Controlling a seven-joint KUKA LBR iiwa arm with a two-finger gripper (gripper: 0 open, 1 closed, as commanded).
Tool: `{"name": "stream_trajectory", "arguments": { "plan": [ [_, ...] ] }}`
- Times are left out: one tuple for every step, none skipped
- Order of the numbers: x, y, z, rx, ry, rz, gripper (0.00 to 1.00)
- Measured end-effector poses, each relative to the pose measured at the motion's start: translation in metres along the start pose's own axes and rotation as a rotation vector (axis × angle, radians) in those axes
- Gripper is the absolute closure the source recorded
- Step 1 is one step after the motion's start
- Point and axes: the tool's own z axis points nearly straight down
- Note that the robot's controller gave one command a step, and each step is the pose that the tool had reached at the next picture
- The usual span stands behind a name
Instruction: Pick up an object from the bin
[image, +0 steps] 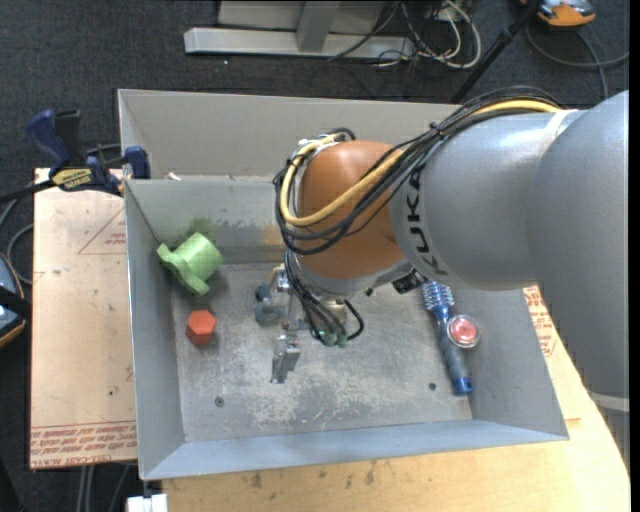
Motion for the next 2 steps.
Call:
{"name": "stream_trajectory", "arguments": {
  "plan": [
    [-0.048, -0.052, -0.014, 0.001, -0.014, 0.051, 0.00],
    [-0.078, -0.042, 0.032, -0.001, -0.011, 0.136, 0.00]
  ]
}}
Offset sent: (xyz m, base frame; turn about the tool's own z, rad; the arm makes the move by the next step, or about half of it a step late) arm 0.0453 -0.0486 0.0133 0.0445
